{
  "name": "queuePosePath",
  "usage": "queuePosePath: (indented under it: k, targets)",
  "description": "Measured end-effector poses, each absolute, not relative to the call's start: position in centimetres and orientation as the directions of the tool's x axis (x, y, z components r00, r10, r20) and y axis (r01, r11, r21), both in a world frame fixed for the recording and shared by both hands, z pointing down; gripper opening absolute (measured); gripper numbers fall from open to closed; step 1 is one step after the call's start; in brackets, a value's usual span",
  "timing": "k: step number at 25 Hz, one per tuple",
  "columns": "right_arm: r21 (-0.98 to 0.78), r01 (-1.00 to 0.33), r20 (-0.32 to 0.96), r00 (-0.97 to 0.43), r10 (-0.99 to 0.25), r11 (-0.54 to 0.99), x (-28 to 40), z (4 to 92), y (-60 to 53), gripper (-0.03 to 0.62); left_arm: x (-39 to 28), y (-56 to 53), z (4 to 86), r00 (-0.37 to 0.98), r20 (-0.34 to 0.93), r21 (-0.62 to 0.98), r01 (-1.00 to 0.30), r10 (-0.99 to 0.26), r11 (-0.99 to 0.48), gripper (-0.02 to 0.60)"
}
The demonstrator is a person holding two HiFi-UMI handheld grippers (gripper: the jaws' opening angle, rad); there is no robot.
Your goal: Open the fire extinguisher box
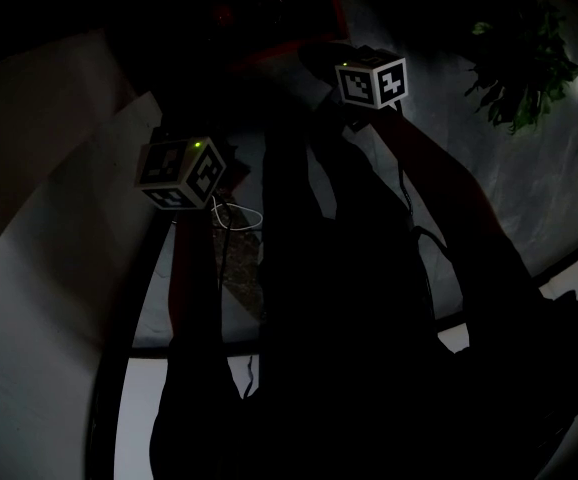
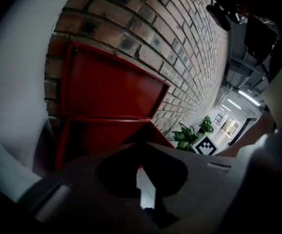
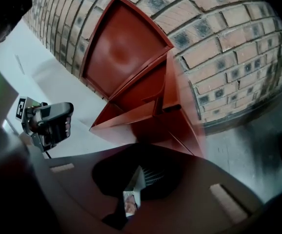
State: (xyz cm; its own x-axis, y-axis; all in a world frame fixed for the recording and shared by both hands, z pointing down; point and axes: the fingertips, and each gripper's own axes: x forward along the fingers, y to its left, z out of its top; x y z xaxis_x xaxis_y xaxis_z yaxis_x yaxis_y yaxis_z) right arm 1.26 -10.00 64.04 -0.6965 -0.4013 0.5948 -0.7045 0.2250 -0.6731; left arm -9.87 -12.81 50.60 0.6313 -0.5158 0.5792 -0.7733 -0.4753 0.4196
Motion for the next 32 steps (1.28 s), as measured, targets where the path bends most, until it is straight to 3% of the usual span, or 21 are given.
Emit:
queuePosePath:
  k: [8,32]
  targets:
    - [-0.668,-0.692,0.592,-0.716,-0.37,0.271,1.3,64.0,-10.0,-0.002,-8.7,-11.7,52.6,0.626,0.631,0.36,-0.759,-0.458,-0.542,-0.002]
    - [-0.676,-0.693,0.597,-0.714,-0.365,0.25,1.3,64.4,-9.9,-0.003,-8.6,-11.4,57.0,0.587,0.687,0.35,-0.784,-0.429,-0.512,0.0]
